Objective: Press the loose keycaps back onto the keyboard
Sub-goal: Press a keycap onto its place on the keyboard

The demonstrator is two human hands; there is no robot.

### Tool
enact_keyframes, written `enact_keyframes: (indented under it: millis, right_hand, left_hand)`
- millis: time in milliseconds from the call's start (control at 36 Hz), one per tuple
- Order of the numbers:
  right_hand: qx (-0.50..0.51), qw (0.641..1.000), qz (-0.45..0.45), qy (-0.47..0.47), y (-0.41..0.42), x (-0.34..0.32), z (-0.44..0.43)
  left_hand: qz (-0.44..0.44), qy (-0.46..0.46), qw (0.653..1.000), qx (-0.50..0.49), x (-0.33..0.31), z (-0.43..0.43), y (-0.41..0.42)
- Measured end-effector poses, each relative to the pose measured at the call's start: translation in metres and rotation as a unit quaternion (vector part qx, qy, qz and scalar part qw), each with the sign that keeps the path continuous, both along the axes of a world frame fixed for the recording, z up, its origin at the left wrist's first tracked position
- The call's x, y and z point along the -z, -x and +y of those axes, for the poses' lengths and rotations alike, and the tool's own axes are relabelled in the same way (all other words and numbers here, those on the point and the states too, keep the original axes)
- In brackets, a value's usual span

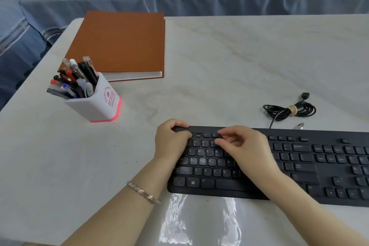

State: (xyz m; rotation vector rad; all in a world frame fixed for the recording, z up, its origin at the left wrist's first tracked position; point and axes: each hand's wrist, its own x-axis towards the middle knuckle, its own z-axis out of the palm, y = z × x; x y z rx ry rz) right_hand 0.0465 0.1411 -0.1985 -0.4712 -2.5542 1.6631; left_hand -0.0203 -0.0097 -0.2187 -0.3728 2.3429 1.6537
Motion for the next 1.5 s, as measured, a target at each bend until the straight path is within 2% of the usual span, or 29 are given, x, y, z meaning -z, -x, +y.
enact_keyframes:
  millis: [83,250,278,361,444,611,833,1222,1500]
  right_hand:
    - [-0.038,0.997,0.011,-0.063,0.011,0.003,-0.004]
    - [-0.118,0.980,0.024,-0.160,0.031,0.003,-0.014]
    - [-0.130,0.976,0.021,-0.173,0.033,0.003,-0.016]
    - [-0.166,0.965,0.000,-0.204,0.039,0.004,-0.019]
    - [-0.171,0.964,-0.002,-0.204,0.040,0.007,-0.019]
    - [-0.171,0.965,-0.001,-0.201,0.042,0.010,-0.020]
    - [-0.158,0.966,-0.004,-0.204,0.042,0.010,-0.026]
    - [-0.096,0.982,-0.032,-0.157,0.042,0.012,-0.025]
    - [-0.116,0.972,-0.049,-0.199,0.042,0.008,-0.028]
  left_hand:
    - [-0.021,-0.036,0.999,-0.019,0.005,-0.007,0.000]
    - [0.063,-0.067,0.996,-0.003,0.010,-0.019,-0.022]
    - [0.092,-0.049,0.994,0.008,0.012,-0.022,-0.028]
    - [0.190,0.081,0.976,0.061,0.027,-0.033,-0.036]
    - [0.219,0.158,0.959,0.088,0.038,-0.038,-0.042]
    - [0.230,0.206,0.946,0.104,0.041,-0.036,-0.045]
    - [0.237,0.205,0.944,0.102,0.044,-0.037,-0.046]
    - [0.234,0.211,0.944,0.098,0.044,-0.037,-0.045]
    - [0.230,0.221,0.942,0.104,0.044,-0.038,-0.046]
